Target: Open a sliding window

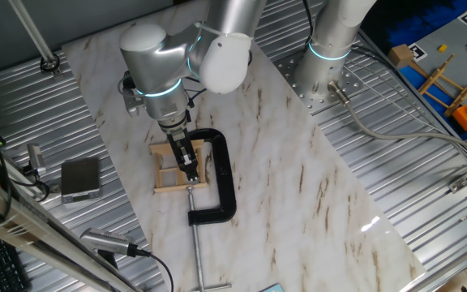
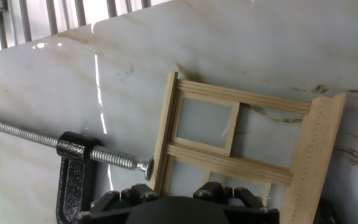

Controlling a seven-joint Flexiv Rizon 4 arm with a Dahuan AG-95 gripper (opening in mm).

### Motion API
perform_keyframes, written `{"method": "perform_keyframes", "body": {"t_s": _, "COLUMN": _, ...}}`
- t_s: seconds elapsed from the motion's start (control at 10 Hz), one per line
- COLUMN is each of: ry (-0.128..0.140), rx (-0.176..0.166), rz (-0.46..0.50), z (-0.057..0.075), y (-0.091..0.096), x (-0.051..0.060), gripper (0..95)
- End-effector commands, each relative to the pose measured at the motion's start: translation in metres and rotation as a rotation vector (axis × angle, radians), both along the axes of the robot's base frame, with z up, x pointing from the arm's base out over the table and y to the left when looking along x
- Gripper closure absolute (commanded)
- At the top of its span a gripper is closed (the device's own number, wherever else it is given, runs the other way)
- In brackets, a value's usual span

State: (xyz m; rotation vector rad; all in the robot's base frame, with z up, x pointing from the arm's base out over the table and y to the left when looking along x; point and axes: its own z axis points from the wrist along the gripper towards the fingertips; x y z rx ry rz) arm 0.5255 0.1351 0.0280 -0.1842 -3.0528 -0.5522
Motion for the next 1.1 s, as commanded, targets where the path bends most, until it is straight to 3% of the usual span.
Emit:
{"method": "perform_keyframes", "body": {"t_s": 0.1, "ry": 0.003, "rx": 0.000, "rz": -0.003, "z": -0.0006, "y": -0.0001, "x": 0.0003, "gripper": 38.0}}
{"method": "perform_keyframes", "body": {"t_s": 0.7, "ry": 0.005, "rx": 0.006, "rz": -0.010, "z": -0.0031, "y": 0.0034, "x": 0.0010, "gripper": 38.0}}
{"method": "perform_keyframes", "body": {"t_s": 0.8, "ry": 0.004, "rx": 0.006, "rz": -0.009, "z": -0.0037, "y": 0.0032, "x": 0.0008, "gripper": 57.0}}
{"method": "perform_keyframes", "body": {"t_s": 1.1, "ry": 0.004, "rx": 0.006, "rz": -0.009, "z": -0.0039, "y": 0.0031, "x": 0.0006, "gripper": 57.0}}
